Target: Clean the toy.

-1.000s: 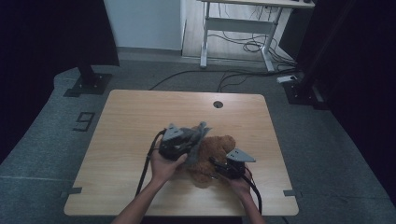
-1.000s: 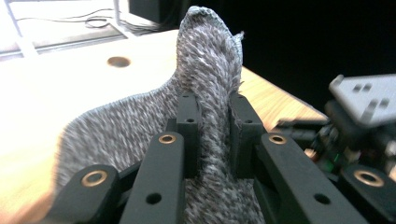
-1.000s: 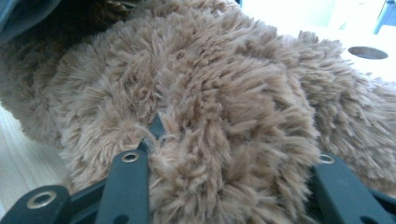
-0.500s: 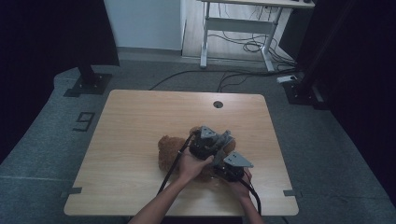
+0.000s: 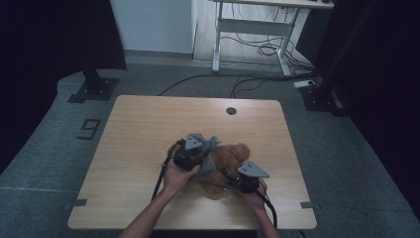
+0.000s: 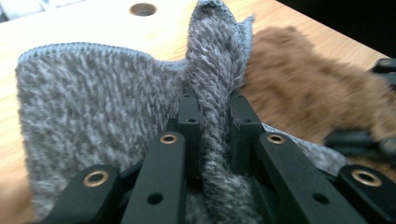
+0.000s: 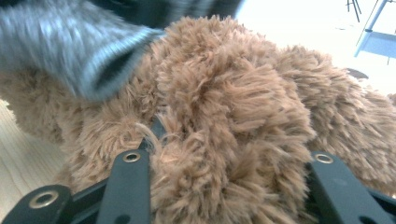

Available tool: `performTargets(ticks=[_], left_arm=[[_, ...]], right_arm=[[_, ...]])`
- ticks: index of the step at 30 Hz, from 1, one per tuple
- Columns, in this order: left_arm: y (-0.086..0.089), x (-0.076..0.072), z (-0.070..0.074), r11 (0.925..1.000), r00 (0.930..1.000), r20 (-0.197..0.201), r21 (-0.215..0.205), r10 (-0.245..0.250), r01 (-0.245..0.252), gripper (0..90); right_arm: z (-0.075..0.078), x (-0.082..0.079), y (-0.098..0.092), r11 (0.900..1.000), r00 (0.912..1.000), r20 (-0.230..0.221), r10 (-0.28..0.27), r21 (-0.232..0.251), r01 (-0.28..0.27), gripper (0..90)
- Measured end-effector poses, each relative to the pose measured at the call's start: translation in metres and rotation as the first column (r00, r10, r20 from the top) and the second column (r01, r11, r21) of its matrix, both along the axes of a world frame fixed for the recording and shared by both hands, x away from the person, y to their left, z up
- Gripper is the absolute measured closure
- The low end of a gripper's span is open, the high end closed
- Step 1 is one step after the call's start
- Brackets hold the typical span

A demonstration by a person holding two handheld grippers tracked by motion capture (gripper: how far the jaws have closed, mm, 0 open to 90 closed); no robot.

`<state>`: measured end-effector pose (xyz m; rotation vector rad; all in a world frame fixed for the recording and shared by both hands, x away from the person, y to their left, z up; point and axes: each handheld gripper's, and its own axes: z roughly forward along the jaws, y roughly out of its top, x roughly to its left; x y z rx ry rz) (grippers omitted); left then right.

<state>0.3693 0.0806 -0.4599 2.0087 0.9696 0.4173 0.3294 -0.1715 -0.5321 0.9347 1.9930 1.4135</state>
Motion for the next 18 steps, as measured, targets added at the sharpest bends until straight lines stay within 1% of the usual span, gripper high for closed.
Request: performTargets(ticks=[4, 6, 8, 11, 13, 14, 16, 17, 18], left_arm=[[0.031, 0.001, 0.001, 0.9981, 0.9985, -0.007, -0.027, 0.055, -0.055, 77.9], [0.045, 0.001, 0.0, 0.9963, 0.997, -0.022, -0.044, 0.074, -0.074, 77.8], [0.055, 0.001, -0.002, 0.9939, 0.9956, -0.032, -0.064, 0.088, -0.09, 77.9], [0.065, -0.001, -0.004, 0.9918, 0.9936, -0.03, -0.064, 0.109, -0.111, 77.9], [0.073, -0.002, -0.006, 0.9888, 0.9907, -0.039, -0.068, 0.131, -0.133, 77.9], [0.078, -0.002, -0.008, 0.9872, 0.9888, -0.04, -0.064, 0.144, -0.146, 78.0], [0.086, -0.002, -0.012, 0.9831, 0.9836, -0.055, -0.055, 0.172, -0.175, 78.1], [0.091, -0.002, -0.015, 0.9817, 0.9819, -0.068, -0.06, 0.177, -0.181, 78.2], [0.094, -0.002, -0.018, 0.98, 0.9806, -0.081, -0.073, 0.179, -0.185, 78.2]], right_arm=[[0.0, 0.0, -0.001, 1.0, 1.0, -0.002, 0.0, 0.007, 0.0, 53.8], [0.0, 0.0, 0.0, 1.0, 1.0, -0.002, 0.0, 0.009, 0.0, 53.8], [0.0, 0.0, 0.0, 1.0, 1.0, -0.001, 0.001, 0.012, -0.001, 53.8], [-0.001, 0.0, 0.0, 1.0, 1.0, -0.003, 0.001, 0.014, -0.001, 53.8], [-0.001, 0.0, 0.0, 1.0, 1.0, -0.004, 0.001, 0.015, -0.001, 53.8], [-0.001, 0.0, -0.001, 1.0, 1.0, -0.006, 0.001, 0.015, -0.001, 53.8], [-0.001, 0.001, -0.001, 1.0, 1.0, -0.008, 0.001, 0.018, -0.001, 53.8], [-0.001, 0.001, -0.001, 1.0, 1.0, -0.009, 0.0, 0.02, 0.001, 53.8], [-0.001, 0.001, -0.001, 1.0, 1.0, -0.009, 0.0, 0.021, 0.001, 53.8]])
